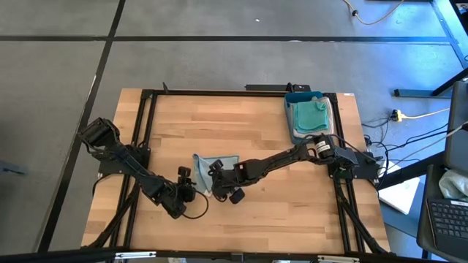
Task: Fold microfiber towels
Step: Fold the light blue microfiber cloth
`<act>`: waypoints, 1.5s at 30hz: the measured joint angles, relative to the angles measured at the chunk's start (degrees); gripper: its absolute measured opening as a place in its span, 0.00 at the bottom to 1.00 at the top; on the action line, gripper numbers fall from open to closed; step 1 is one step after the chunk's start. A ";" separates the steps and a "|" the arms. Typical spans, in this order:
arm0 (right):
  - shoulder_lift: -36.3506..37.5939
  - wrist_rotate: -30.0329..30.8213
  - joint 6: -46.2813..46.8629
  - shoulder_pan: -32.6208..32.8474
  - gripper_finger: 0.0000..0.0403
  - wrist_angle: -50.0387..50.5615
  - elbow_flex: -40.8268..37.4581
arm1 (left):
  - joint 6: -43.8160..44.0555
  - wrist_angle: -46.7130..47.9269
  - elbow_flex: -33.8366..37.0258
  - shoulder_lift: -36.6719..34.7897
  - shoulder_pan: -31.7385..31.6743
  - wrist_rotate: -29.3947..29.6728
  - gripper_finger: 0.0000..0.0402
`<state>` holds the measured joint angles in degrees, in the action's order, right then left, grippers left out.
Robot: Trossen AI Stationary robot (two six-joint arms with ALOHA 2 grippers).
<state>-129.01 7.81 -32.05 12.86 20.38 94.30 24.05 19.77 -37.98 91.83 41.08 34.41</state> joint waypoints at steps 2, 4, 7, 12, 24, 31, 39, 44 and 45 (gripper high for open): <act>0.00 0.03 0.24 0.00 0.05 -0.09 0.00 | 0.00 0.00 -0.01 0.00 0.00 0.00 0.34; 0.00 1.72 1.50 0.03 0.03 -0.08 0.00 | 0.00 0.02 -0.02 0.00 0.00 0.00 0.34; 0.00 7.68 5.77 -0.21 0.03 -0.47 0.00 | 0.00 0.02 0.00 0.00 0.00 0.00 0.34; 0.11 13.70 16.56 -2.51 0.02 2.12 0.00 | 0.62 0.05 -0.02 0.00 0.01 0.00 0.34; 0.20 13.26 39.79 -8.76 0.05 15.32 -0.02 | 0.94 0.07 -0.02 0.00 1.01 0.04 0.34; 0.44 11.58 44.01 -9.60 0.06 18.85 0.13 | 0.96 0.07 -0.02 0.00 1.01 0.04 0.34; 0.92 10.98 44.36 -8.95 0.30 18.98 0.04 | 0.96 0.07 -0.02 0.00 1.01 0.04 0.34; 2.95 18.42 46.03 -7.87 0.55 23.81 -0.15 | 0.98 0.07 -0.02 0.00 1.01 0.04 0.34; 3.83 21.84 46.79 -7.68 0.59 25.58 -0.15 | 0.99 0.07 -0.02 0.00 1.01 0.03 0.34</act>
<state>-125.18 29.66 14.74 5.18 45.96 94.15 25.05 19.84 -38.00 91.83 42.09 34.45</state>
